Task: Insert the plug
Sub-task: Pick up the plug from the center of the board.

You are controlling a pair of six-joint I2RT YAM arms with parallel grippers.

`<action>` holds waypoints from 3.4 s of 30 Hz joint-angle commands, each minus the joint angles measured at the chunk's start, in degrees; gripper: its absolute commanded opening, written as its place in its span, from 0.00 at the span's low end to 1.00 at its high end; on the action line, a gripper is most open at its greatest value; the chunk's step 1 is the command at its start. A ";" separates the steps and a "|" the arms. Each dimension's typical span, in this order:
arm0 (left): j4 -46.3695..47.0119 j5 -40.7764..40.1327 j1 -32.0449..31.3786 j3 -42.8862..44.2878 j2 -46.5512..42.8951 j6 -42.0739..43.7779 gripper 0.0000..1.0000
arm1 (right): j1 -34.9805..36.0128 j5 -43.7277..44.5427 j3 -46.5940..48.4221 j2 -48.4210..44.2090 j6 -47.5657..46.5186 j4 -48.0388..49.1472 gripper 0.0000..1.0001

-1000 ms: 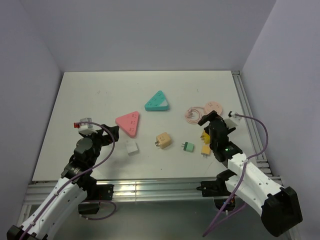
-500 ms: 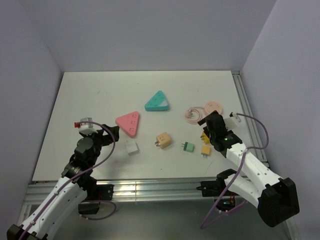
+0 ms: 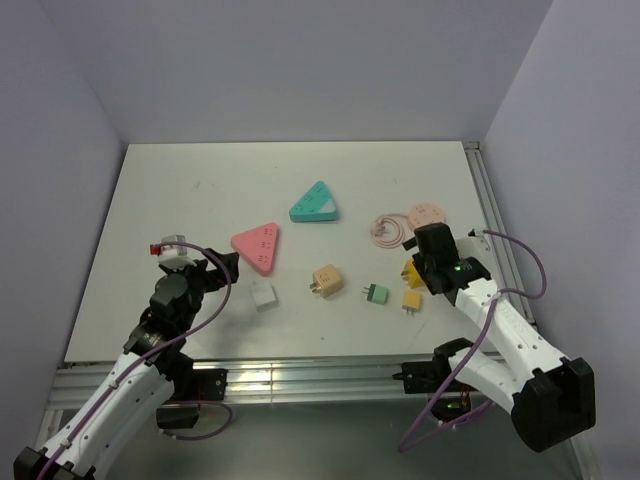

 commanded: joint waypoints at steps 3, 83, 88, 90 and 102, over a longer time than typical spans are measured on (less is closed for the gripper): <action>1.61 0.19 -0.12 1.84 -0.03 0.12 0.99 | -1.65 -1.85 0.25 0.78 1.84 -1.46 1.00; 17.08 24.96 -0.13 18.27 22.01 -13.68 0.99 | 16.18 -2.21 17.47 7.63 0.26 5.49 0.09; 23.58 26.82 -1.09 14.94 22.29 -15.26 0.99 | 19.09 -1.68 19.23 10.18 1.67 5.41 0.09; 24.99 25.95 -2.66 14.50 22.82 -15.52 0.99 | 19.70 -2.29 20.20 11.15 2.11 5.93 0.09; 34.74 23.13 -10.85 14.76 33.01 -19.22 0.99 | 22.52 -6.24 21.17 12.30 5.71 11.73 0.09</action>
